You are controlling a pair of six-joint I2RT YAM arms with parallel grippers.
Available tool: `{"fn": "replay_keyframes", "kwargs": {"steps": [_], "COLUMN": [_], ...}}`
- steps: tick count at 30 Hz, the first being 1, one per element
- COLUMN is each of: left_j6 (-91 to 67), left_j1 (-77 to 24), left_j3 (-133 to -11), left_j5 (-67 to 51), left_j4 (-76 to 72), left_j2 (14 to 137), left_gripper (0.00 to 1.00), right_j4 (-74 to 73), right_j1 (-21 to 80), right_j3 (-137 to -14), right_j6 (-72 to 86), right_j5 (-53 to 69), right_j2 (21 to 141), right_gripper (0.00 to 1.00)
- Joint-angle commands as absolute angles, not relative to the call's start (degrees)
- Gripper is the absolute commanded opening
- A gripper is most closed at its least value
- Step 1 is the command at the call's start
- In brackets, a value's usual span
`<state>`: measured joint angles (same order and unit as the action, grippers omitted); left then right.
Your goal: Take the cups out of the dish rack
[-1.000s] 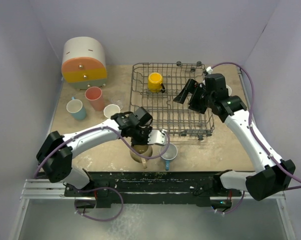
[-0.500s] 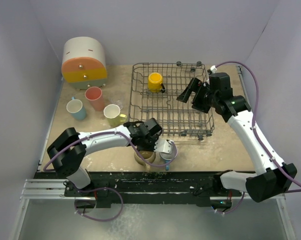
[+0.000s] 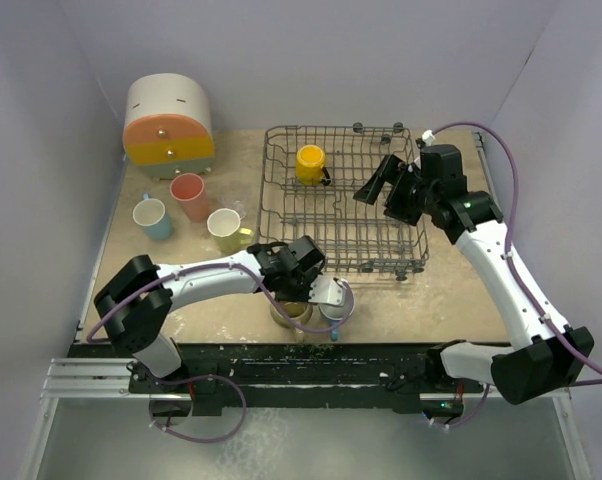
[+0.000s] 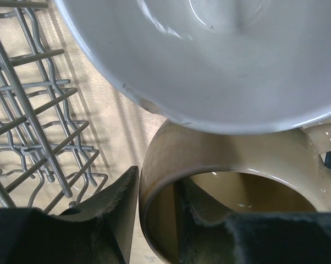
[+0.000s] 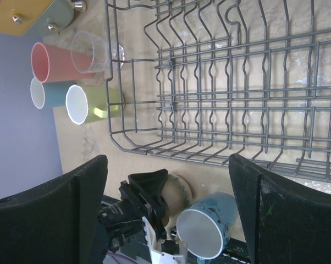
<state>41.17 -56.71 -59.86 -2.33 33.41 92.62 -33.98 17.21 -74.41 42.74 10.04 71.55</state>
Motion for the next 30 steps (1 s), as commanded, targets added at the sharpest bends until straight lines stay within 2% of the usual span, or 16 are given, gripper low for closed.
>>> {"fn": "replay_keyframes", "kwargs": {"steps": [1,4,7,8,10,12,18,21,25,30], "left_j6": [40.9,41.2,42.2,42.5,42.9,42.2,41.5,40.4,38.3,37.3], "left_j1": [-56.9,-56.8,-56.8,-56.7,-56.8,-56.7,-53.1,-45.0,-30.5,-21.3], "left_j3": [-60.7,-62.3,-64.5,-65.5,-68.2,-73.1,-78.8,-81.1,-85.3,-82.2], "left_j5": [-1.3,-0.4,0.0,-0.3,-1.7,-2.5,0.6,2.6,-3.9,-7.6], "left_j4": [32.1,33.9,36.9,38.3,41.7,45.3,50.4,48.7,49.9,50.1], "left_j2": [89.5,87.8,84.1,82.7,80.3,78.9,74.6,74.4,76.5,77.3], "left_gripper": [0.37,0.43,0.63,0.75,0.90,1.00,0.99,0.99,0.99,0.99], "right_j4": [-32.6,-32.7,-32.9,-32.7,-31.6,-30.2,-26.4,-25.2,-22.3,-24.5], "right_j1": [16.7,16.7,16.7,16.7,16.7,16.7,16.8,16.8,17.5,18.8], "right_j3": [-76.6,-77.2,-78.1,-78.3,-78.6,-79.1,-85.5,-89.5,-96.1,-110.6], "right_j6": [41.3,41.0,40.3,40.1,39.9,39.8,35.2,32.1,26.7,19.1], "right_j5": [10.9,9.7,8.2,7.9,7.9,7.8,0.8,-2.0,-3.7,-2.3], "right_j2": [70.9,71.1,72.4,73.0,74.7,76.7,86.2,92.5,102.1,115.2], "right_gripper": [0.92,0.93,0.93,0.93,0.95,0.96,1.00,1.00,0.99,0.95]}}
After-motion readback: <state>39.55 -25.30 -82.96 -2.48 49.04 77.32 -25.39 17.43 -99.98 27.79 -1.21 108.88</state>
